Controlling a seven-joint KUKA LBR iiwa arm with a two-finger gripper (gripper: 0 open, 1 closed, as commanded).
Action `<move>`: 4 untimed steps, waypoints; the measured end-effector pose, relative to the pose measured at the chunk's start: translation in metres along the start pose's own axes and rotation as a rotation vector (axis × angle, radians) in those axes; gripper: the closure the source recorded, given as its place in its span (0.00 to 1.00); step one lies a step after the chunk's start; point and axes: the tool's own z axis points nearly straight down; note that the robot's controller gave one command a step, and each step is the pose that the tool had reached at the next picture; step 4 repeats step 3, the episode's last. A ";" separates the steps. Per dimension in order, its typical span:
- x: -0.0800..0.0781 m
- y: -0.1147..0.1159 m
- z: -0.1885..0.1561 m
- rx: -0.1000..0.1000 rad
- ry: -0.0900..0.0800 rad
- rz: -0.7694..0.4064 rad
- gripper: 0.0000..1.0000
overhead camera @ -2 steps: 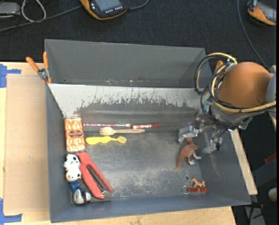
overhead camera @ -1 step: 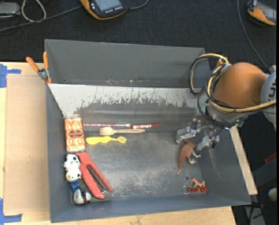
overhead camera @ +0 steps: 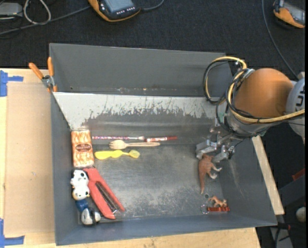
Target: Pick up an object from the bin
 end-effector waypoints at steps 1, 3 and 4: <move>0.001 0.001 0.000 0.000 -0.003 -0.014 1.00; -0.002 -0.003 0.003 -0.003 -0.018 -0.037 1.00; -0.002 -0.003 0.003 -0.003 -0.018 -0.037 1.00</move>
Offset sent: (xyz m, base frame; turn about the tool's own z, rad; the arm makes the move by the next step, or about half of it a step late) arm -0.0030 -0.0111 -0.0045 -0.0933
